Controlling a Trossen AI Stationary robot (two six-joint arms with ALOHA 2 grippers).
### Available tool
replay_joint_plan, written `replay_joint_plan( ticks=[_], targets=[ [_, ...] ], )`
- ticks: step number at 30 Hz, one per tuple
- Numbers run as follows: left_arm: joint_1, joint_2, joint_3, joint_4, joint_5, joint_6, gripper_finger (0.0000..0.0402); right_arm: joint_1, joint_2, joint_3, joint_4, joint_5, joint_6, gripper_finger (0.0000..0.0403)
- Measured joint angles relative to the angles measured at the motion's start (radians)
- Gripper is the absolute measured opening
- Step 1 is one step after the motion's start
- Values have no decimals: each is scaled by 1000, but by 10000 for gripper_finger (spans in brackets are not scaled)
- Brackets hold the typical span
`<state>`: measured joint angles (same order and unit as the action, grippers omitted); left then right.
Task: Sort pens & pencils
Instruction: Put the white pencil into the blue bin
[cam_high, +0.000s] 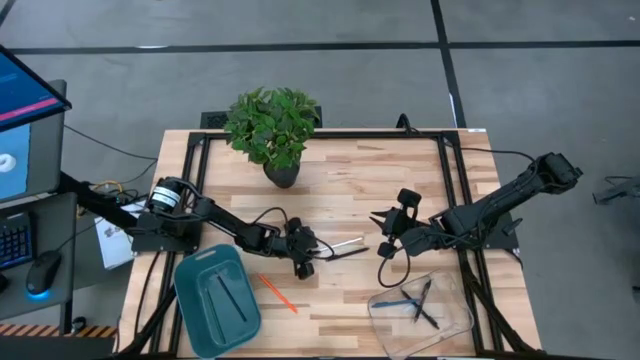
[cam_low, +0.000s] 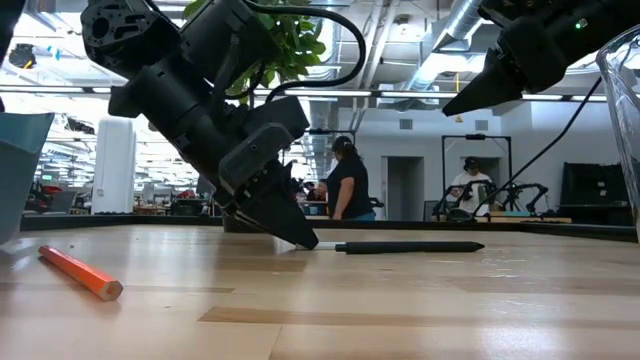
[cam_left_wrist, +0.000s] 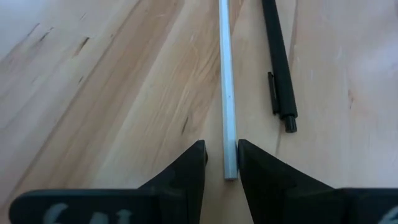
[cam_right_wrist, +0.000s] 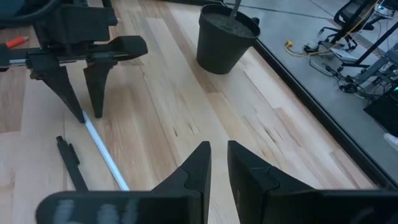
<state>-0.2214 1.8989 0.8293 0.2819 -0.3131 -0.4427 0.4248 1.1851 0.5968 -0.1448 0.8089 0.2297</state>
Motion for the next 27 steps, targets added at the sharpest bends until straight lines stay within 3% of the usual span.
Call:
replay_joint_plan(
  ticks=[7,17,27],
  targets=[
    [25,7,-1,23,38,24,92,0,0,0,0,0,-2,75],
    [37,123,5,190,66,43,92,0,0,0,-4,0,-2,75],
    [41,124,5,196,94,57,92,0,0,0,-4,0,-2,75]
  ],
)
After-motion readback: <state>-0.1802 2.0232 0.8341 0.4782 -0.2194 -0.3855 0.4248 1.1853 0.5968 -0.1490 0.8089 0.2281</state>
